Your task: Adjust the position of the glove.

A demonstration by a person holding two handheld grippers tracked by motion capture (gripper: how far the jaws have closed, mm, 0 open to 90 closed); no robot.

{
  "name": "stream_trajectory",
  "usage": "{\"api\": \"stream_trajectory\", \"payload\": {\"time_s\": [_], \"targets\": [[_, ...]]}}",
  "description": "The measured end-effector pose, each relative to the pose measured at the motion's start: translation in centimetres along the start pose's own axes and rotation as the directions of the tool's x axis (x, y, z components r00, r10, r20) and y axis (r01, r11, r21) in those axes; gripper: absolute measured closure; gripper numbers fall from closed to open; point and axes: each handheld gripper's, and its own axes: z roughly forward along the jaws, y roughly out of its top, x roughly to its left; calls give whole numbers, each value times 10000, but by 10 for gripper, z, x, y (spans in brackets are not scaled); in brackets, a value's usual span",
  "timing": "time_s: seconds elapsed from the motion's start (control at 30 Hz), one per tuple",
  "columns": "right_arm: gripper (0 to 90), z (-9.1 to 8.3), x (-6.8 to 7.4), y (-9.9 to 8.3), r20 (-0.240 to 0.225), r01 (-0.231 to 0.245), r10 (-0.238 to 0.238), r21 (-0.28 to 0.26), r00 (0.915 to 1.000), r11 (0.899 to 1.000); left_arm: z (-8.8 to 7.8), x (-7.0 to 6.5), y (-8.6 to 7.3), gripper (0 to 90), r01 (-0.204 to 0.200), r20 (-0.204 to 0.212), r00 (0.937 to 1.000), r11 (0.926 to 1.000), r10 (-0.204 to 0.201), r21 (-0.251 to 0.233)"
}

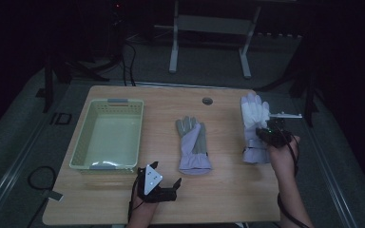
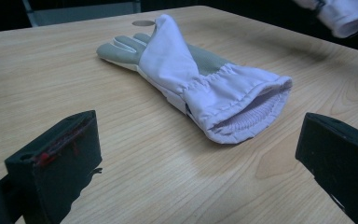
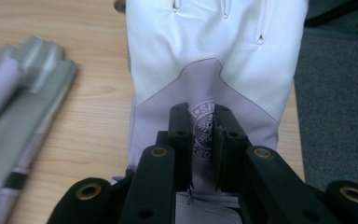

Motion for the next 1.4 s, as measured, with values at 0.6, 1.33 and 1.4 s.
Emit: {"api": "stream_trajectory", "payload": {"time_s": [0.6, 1.33, 1.4], "targets": [[797, 25, 33, -46, -469, -671, 709, 778, 9964, 9947, 0, 0, 0, 0, -23, 6, 10000, 10000, 23, 10], [634, 74, 30, -56, -642, -966, 1046, 1172, 9924, 9884, 0, 0, 0, 0, -7, 35, 10000, 10000, 7, 3], [614, 72, 30, -55, -662, -832, 913, 1153, 9936, 9898, 0, 0, 0, 0, -8, 36, 10000, 10000, 8, 1]]}}
